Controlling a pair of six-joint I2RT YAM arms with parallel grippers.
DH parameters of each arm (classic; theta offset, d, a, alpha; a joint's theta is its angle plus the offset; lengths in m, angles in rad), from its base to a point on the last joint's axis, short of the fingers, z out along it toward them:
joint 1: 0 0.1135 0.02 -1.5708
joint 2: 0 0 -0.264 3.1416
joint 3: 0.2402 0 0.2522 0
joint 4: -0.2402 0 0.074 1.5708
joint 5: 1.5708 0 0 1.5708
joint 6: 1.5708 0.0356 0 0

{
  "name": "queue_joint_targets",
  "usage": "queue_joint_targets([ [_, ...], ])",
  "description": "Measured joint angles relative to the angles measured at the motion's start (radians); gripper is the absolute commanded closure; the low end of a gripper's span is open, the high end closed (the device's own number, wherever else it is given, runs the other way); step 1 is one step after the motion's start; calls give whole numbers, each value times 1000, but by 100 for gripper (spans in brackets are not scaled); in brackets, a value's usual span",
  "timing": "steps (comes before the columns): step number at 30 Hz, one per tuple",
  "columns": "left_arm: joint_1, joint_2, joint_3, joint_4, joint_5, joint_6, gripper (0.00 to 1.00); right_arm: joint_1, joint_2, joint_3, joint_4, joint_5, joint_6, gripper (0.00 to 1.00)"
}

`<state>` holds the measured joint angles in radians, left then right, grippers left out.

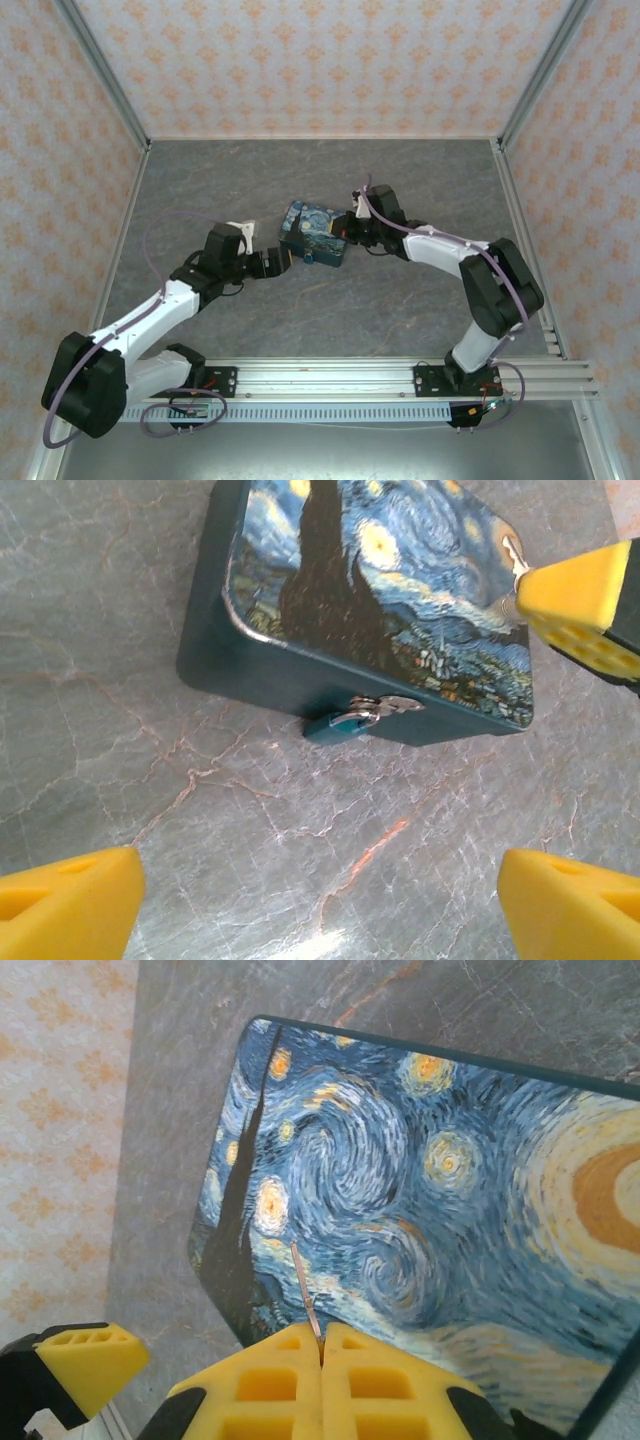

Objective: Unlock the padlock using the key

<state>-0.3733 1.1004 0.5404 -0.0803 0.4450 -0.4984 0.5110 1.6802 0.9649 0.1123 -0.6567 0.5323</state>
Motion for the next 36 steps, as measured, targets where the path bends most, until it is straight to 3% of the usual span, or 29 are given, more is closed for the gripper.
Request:
queue_joint_targets([
  [16, -35, 282, -58, 404, 94, -26, 19, 6, 45, 49, -92, 6, -71, 100],
  [22, -89, 390, -58, 496, 75, -23, 26, 6, 45, 49, -95, 6, -86, 100],
  [36, -111, 500, -42, 601, 14, -2, 36, 6, 45, 49, -95, 6, -92, 100],
])
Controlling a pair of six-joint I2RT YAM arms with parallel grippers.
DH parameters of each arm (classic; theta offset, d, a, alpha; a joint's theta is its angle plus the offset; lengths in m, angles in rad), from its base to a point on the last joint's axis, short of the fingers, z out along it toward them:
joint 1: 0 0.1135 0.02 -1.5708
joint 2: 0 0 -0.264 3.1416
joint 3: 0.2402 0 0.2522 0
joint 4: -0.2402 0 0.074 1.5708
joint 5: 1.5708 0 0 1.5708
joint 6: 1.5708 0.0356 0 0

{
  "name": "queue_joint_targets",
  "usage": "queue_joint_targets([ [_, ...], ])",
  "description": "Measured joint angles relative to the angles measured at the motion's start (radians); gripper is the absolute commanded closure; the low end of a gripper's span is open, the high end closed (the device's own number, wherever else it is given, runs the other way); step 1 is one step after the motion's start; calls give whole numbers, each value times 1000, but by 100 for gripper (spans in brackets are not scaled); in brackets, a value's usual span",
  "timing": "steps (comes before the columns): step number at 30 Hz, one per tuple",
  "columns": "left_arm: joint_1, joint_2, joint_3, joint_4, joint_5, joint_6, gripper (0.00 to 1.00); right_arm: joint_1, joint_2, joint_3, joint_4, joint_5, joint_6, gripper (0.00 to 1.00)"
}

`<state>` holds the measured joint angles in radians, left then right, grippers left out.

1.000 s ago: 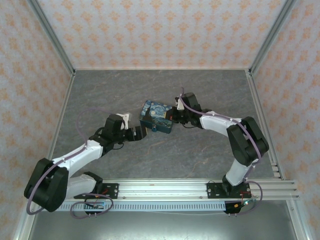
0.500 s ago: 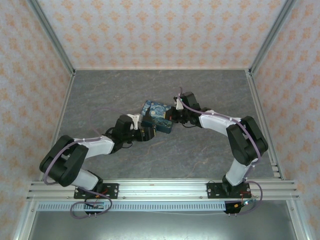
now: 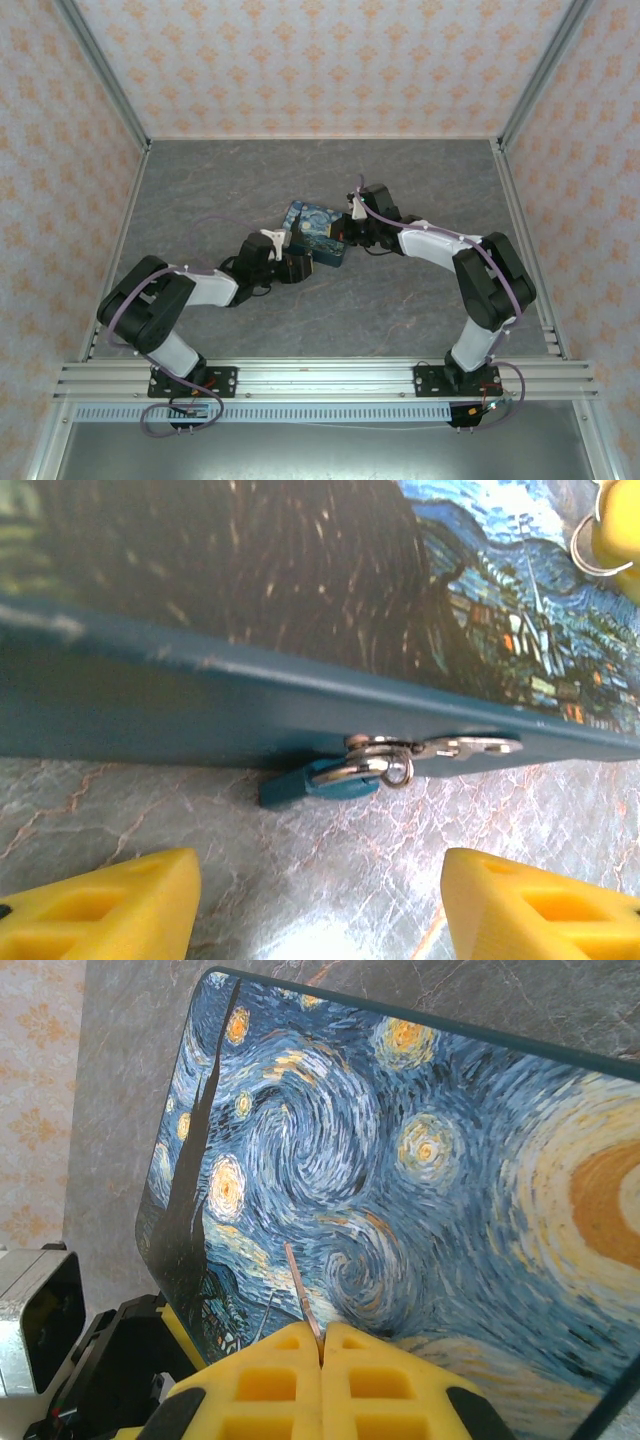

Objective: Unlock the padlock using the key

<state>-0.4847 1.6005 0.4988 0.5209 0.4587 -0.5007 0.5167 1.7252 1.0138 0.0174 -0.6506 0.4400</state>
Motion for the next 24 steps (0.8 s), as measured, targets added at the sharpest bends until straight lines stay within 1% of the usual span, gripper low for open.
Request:
queue_joint_targets([
  [4, 0, 28, 22, 11, -5, 6, 39, 0, 0, 0, 0, 0, 0, 100],
  [14, -14, 78, 66, 23, -26, 13, 41, 0, 0, 0, 0, 0, 0, 100],
  [24, -38, 106, 91, 26, -82, 23, 47, 0, -6, -7, 1, 9, 0, 100],
])
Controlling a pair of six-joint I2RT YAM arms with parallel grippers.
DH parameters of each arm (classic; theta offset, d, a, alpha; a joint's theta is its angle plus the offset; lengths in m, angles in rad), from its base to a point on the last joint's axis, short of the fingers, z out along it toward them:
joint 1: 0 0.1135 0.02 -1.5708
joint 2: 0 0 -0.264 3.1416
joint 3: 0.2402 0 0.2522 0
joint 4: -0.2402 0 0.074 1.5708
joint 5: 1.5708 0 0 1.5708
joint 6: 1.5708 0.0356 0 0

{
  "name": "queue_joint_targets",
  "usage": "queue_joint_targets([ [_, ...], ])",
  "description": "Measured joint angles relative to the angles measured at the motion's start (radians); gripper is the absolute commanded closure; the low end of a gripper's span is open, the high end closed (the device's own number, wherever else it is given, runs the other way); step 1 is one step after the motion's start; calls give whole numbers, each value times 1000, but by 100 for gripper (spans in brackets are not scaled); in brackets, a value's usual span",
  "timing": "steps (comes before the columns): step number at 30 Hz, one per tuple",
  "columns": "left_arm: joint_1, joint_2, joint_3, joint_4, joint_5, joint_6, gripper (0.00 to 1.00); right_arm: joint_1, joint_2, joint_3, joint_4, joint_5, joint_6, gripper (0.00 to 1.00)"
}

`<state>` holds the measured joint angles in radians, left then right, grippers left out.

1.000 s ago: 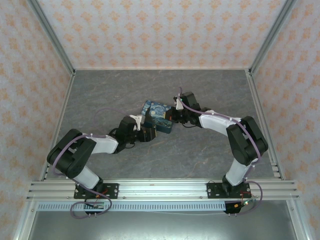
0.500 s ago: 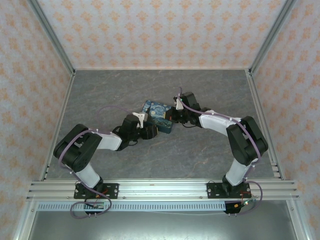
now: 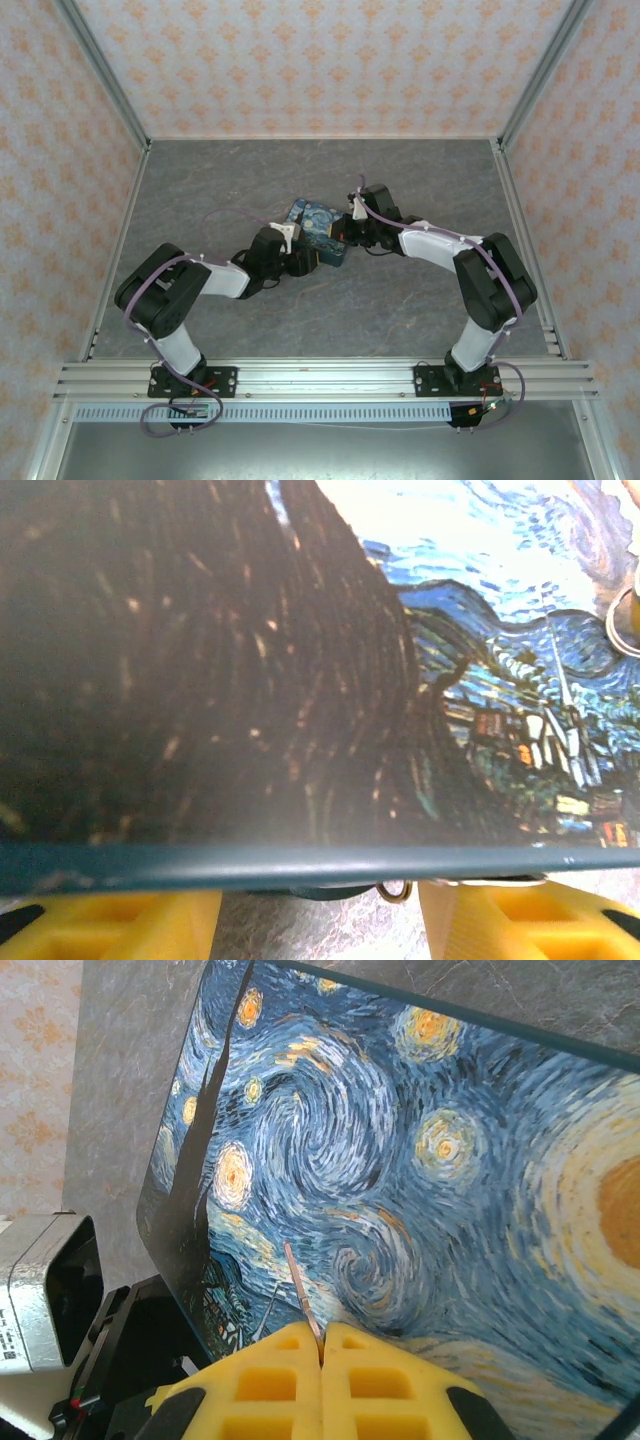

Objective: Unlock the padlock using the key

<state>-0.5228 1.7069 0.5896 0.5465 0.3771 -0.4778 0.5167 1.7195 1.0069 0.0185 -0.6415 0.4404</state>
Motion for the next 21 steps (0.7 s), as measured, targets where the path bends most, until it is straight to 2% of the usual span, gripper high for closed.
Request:
queue_joint_targets([
  [21, -34, 51, 62, -29, -68, 17, 60, 9, -16, -22, 16, 17, 4, 100],
])
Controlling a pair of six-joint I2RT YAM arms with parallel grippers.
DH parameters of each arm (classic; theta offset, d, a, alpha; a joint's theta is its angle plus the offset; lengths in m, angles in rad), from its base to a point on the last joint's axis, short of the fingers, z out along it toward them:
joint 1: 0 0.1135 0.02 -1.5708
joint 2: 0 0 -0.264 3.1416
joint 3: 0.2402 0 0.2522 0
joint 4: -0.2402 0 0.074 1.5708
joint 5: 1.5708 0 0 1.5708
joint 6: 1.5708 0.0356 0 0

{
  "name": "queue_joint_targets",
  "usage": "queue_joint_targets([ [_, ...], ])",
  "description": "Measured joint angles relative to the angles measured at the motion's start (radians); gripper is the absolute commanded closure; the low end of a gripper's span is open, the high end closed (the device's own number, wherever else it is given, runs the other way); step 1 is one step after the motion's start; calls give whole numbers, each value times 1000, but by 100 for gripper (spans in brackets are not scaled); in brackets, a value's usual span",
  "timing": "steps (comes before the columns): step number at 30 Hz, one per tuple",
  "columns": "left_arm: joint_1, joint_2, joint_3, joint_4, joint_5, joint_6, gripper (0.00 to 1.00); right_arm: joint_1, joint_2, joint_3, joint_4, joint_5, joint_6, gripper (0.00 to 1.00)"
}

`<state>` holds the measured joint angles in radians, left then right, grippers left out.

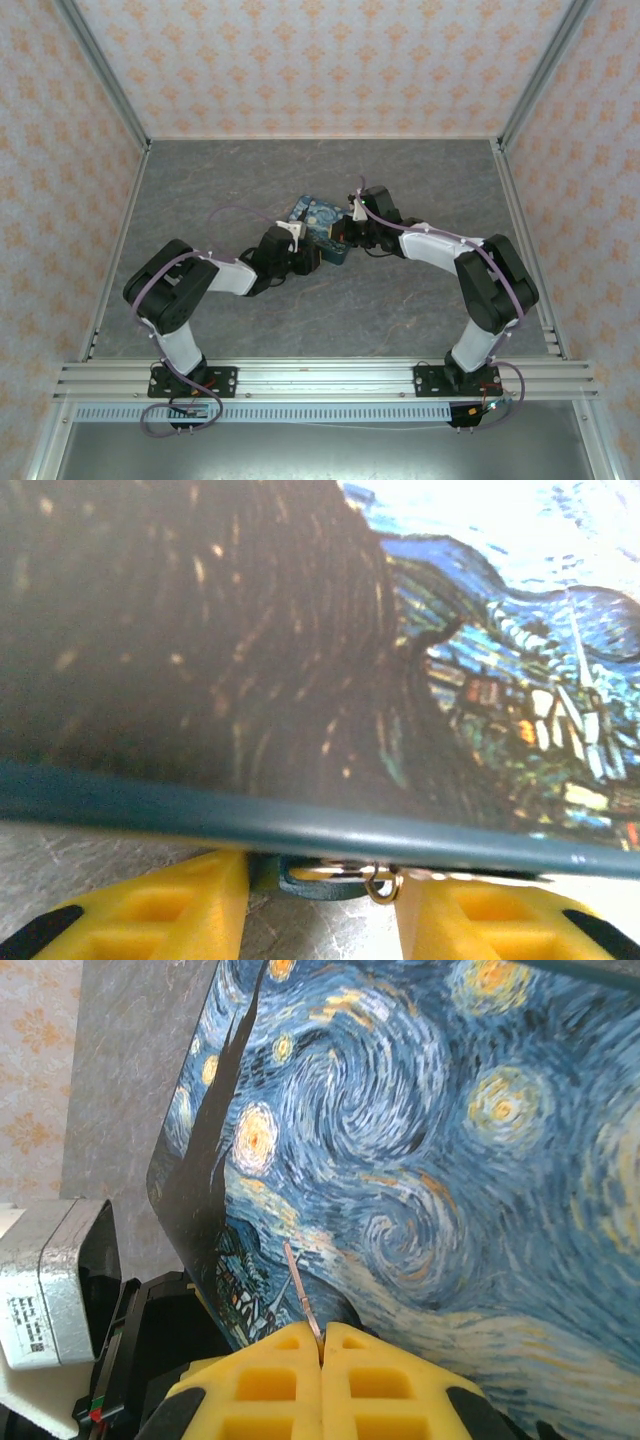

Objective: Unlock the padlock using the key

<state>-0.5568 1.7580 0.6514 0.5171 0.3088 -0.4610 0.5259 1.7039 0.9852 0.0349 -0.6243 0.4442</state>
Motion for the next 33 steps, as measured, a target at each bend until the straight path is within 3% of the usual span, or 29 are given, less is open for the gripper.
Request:
queue_joint_targets([
  [14, -6, 14, 25, -15, -11, -5, 75, 2, 0, -2, 6, 0, 7, 100],
  [21, -6, 11, 35, -31, -11, -14, 76, 6, -21, -22, 18, 8, 12, 100],
  [27, -6, -19, 36, -80, -12, -80, 77, 8, -95, -87, 17, 31, 10, 100],
  [33, -8, -58, 53, -177, -9, -179, 77, -1, -264, -183, 18, 60, -51, 100],
])
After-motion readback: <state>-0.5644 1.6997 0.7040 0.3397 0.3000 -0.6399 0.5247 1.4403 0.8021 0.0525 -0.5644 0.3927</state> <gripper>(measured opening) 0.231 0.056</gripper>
